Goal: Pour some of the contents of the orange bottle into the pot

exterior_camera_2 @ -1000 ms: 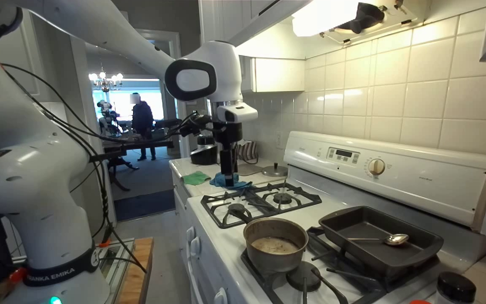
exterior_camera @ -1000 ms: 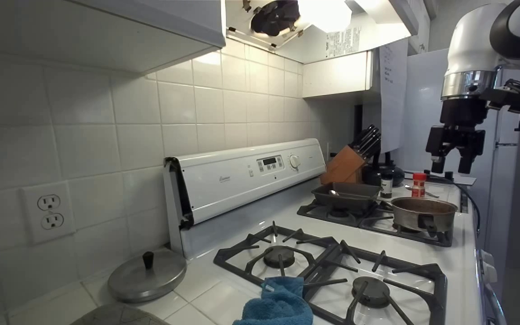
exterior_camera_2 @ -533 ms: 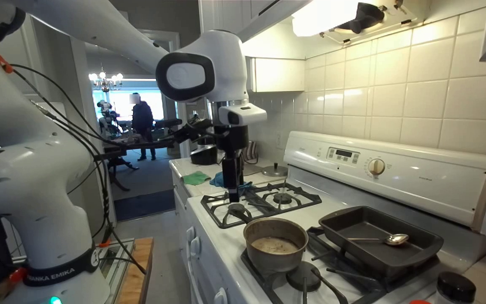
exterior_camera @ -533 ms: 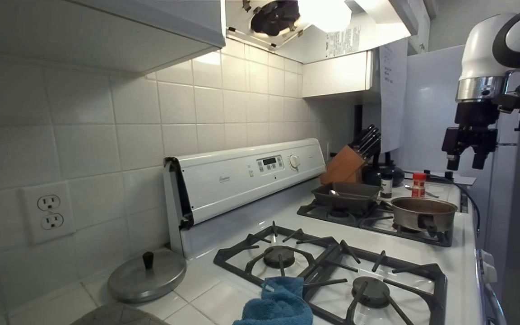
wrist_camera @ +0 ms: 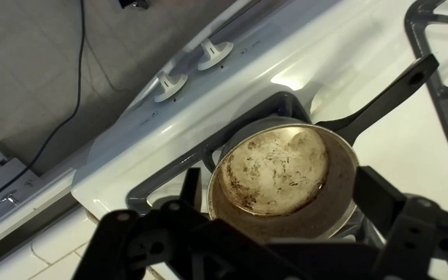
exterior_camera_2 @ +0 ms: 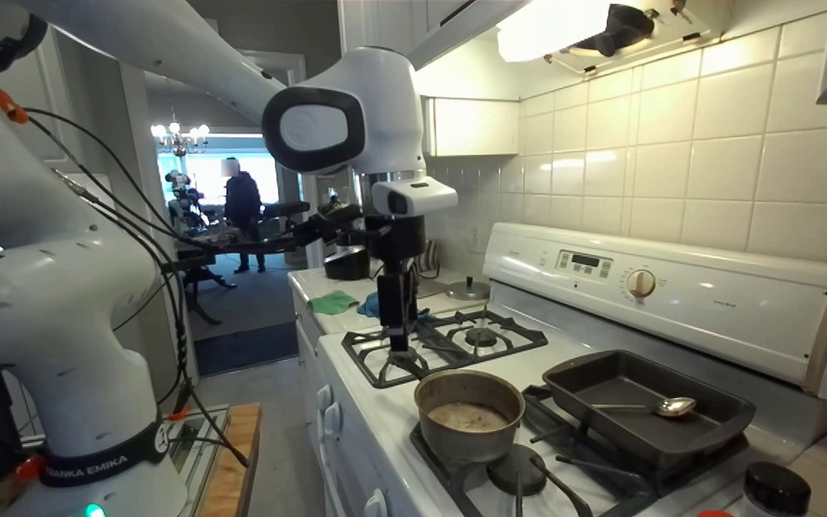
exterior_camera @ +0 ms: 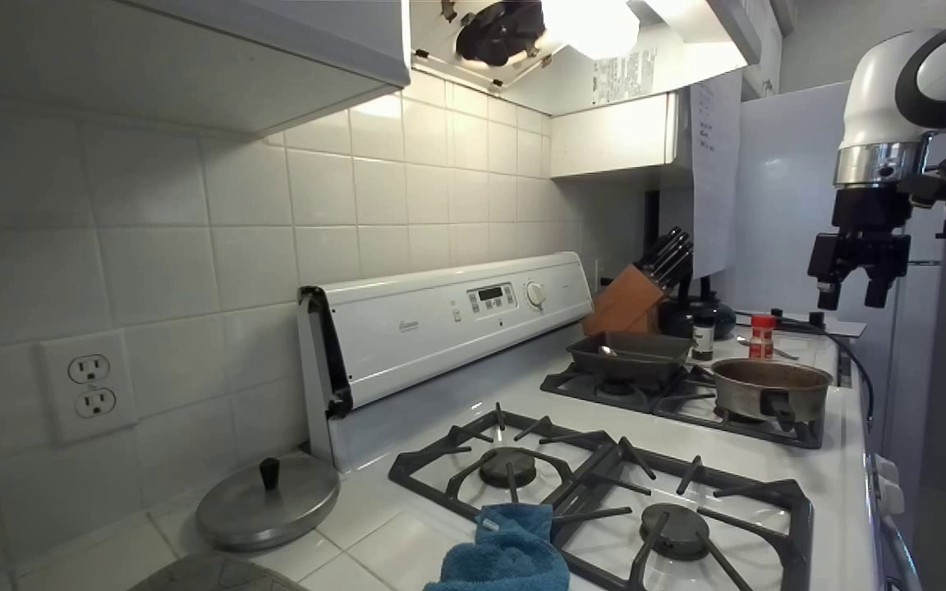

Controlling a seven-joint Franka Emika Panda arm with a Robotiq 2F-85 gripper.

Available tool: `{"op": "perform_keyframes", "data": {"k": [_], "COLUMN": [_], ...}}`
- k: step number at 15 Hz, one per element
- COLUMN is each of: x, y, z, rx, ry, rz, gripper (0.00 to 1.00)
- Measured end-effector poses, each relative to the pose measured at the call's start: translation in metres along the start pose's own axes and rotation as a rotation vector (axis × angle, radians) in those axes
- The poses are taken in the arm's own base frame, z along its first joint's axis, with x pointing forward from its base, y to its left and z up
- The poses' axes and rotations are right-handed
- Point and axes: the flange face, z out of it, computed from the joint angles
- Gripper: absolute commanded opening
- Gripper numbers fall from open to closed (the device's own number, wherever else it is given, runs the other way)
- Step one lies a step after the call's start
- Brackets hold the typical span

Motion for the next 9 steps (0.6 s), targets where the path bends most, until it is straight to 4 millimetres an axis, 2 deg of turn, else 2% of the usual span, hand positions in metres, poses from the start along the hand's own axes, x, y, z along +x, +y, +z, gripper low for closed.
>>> {"op": "perform_keyframes", "data": {"k": [2, 6, 9], "x": [0.007, 0.035, 0.06], "y": [0.01, 0.056, 0.082], "z": [0.005, 0.019, 0.024], "rx": [-0.001, 0.008, 0.007], "ry": [-0.013, -0.036, -0.019], "rz": [0.032, 0.143, 0.188], "gripper": [1.0, 1.0, 1.0]}}
